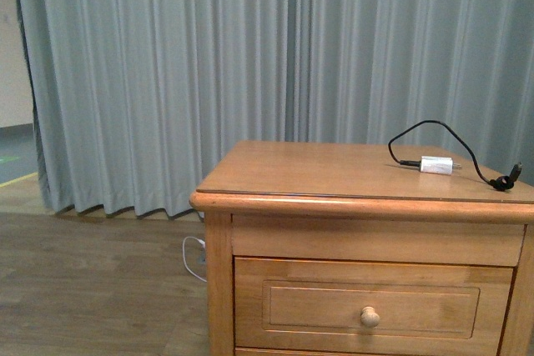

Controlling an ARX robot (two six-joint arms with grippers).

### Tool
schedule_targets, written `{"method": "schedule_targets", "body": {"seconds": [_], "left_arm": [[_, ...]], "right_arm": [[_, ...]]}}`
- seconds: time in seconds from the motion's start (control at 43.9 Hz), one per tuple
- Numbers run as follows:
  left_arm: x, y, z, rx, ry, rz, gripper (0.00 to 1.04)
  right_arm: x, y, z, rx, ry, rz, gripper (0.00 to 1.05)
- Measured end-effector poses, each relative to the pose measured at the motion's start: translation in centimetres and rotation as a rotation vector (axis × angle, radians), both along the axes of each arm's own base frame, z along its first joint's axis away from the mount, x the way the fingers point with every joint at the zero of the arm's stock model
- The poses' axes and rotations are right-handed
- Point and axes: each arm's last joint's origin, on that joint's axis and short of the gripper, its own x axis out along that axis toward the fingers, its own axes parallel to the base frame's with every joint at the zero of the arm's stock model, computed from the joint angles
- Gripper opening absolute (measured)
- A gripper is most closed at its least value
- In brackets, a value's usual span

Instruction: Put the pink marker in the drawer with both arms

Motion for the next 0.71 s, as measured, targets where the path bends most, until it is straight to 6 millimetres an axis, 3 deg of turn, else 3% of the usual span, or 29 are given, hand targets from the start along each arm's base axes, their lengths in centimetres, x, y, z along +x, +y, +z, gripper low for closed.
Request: {"method": "schedule_targets", "body": {"seconds": [0.137, 0.706], "left_arm": [[0.0, 0.0, 0.0, 0.000, 0.000, 0.000, 0.99], [0.0, 0.0, 0.0, 0.000, 0.000, 0.000, 0.99]], "right_arm": [[-0.4, 0.0, -0.8, 0.000, -0.009, 0.001, 0.01], [-1.7, 0.0, -0.7, 0.000, -0.013, 0.002, 0.01]]}}
